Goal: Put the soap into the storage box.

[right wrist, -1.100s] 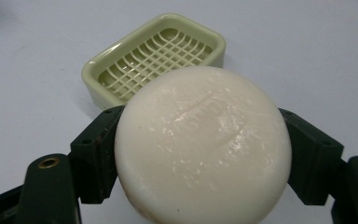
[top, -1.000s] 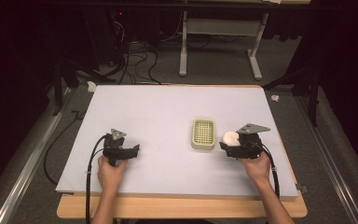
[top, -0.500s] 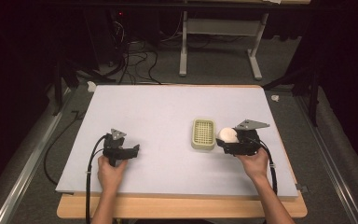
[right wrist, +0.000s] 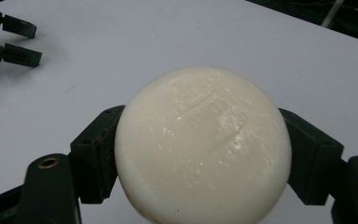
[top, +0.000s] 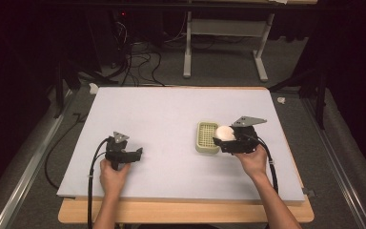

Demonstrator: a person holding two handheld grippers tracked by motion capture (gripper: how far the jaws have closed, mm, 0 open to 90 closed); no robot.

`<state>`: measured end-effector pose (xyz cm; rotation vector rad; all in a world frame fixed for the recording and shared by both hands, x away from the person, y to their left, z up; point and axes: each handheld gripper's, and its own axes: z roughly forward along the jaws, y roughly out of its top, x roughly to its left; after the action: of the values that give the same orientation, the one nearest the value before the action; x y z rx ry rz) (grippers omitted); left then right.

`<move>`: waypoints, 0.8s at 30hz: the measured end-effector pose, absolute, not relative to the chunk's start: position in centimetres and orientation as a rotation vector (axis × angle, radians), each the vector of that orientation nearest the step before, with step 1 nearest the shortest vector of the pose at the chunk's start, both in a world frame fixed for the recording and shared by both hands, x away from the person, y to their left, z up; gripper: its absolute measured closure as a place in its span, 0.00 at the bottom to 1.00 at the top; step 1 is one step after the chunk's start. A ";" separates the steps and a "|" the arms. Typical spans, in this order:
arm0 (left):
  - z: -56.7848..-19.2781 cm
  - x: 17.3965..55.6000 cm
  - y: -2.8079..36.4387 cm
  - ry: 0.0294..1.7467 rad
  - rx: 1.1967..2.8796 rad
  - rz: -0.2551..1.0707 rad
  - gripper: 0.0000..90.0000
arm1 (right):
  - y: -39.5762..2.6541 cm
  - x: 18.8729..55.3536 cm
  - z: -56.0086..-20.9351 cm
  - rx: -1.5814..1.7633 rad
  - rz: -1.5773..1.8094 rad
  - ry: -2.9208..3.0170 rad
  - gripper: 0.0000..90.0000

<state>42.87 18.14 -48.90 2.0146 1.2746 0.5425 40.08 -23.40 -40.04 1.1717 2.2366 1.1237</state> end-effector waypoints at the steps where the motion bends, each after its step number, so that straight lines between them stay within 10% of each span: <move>1: -48.9 42.9 18.1 1.275 2.015 0.543 0.18 | -23.3 40.3 -40.1 1.161 1.118 2.244 0.27; 24: -48.9 42.9 18.2 1.275 2.013 0.539 0.18 | -21.9 42.6 -41.4 1.201 1.078 2.287 0.27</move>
<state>42.91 18.19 -48.90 2.0131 1.2753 0.5393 42.58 -21.87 -41.44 1.2014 2.2867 1.0781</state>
